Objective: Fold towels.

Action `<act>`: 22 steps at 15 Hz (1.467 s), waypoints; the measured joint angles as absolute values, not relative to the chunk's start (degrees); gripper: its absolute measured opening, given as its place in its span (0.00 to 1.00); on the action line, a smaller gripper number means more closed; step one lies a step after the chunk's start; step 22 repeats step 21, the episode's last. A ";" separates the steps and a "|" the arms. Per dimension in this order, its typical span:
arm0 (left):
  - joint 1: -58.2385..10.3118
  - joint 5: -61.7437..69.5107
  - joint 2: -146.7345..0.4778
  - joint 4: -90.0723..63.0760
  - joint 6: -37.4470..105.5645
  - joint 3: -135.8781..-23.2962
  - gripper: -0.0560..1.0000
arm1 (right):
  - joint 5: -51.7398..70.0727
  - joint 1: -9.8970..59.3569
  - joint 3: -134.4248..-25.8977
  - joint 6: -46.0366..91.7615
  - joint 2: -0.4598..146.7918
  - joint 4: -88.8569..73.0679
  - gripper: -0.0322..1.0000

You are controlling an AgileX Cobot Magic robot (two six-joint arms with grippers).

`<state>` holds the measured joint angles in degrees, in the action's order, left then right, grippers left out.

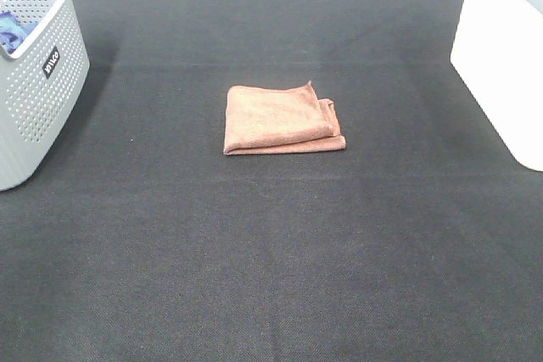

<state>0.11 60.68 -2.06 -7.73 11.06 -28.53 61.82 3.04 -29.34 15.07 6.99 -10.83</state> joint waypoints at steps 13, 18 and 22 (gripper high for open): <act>0.29 60.68 0.17 -7.73 11.06 -28.53 0.64 | 61.76 2.18 -29.34 15.07 -0.40 -11.12 0.92; 0.29 60.68 0.17 -7.73 11.06 -28.53 0.64 | 61.76 1.09 -29.34 15.07 -0.40 -11.92 0.92; 0.29 60.68 0.17 -7.73 11.06 -28.53 0.64 | 61.76 1.09 -29.34 15.07 -0.40 -12.38 0.92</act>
